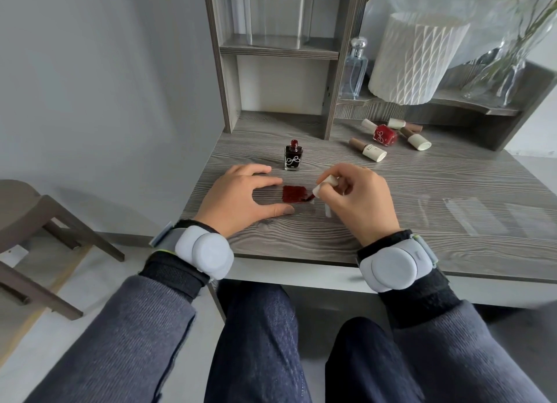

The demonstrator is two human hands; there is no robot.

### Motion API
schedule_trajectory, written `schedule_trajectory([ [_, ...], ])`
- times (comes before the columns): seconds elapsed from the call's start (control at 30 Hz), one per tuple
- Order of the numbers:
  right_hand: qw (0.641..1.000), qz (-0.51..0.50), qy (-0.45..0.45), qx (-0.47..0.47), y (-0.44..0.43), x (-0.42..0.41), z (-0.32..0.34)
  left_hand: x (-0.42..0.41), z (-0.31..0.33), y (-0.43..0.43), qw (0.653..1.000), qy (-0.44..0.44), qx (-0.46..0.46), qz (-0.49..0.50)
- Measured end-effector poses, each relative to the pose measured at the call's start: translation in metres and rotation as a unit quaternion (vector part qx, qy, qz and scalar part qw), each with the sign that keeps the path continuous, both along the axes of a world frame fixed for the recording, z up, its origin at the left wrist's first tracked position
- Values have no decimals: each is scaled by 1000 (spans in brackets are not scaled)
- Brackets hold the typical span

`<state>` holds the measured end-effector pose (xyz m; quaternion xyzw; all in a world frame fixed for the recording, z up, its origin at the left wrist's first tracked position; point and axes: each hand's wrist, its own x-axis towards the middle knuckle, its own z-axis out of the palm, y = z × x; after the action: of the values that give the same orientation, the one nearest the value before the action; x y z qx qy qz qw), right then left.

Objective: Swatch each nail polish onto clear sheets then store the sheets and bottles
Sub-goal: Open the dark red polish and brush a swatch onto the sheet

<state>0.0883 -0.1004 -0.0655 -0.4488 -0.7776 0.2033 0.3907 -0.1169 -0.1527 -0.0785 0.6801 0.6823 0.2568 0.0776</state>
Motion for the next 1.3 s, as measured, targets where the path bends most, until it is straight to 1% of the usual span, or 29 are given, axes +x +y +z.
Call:
schedule_trajectory([
  [0.1, 1000, 12, 12, -3, -1, -1, 1, 0, 0, 0, 1000, 1, 3, 0],
  [0.17, 1000, 19, 0, 1, -1, -2, 1, 0, 0, 0, 1000, 4, 3, 1],
  [0.23, 1000, 6, -7, 6, -1, -1, 1, 0, 0, 0, 1000, 3, 3, 0],
  [0.3, 1000, -7, 5, 9, 0, 0, 1, 0, 0, 0, 1000, 1, 4, 1],
  [0.37, 1000, 7, 13, 11, -1, 0, 2, 0, 0, 0, 1000, 1, 3, 1],
  [0.47, 999, 36, -8, 14, -3, -1, 2, 0, 0, -1, 1000, 3, 0, 1],
  [0.53, 1000, 17, -12, 17, -1, -1, 0, 0, 0, -1, 1000, 4, 1, 1],
  [0.67, 999, -20, 20, 24, 0, 0, 0, 0, 1, -1, 1000, 2, 2, 1],
  [0.73, 999, -16, 21, 23, -1, -1, 1, 0, 1, -1, 1000, 1, 1, 0],
  [0.87, 1000, -6, -7, 8, -1, -1, 1, 0, 1, -1, 1000, -1, 0, 1],
  [1.03, 1000, -18, 11, 8, -2, -1, 2, 0, 1, -1, 1000, 2, -2, 0],
  [1.2, 1000, -13, -3, -2, -1, -1, 2, 1, 1, -1, 1000, -2, -3, -1],
  [1.3, 1000, -22, 11, 2, -2, -1, 2, 0, 1, -1, 1000, 1, -4, -1],
])
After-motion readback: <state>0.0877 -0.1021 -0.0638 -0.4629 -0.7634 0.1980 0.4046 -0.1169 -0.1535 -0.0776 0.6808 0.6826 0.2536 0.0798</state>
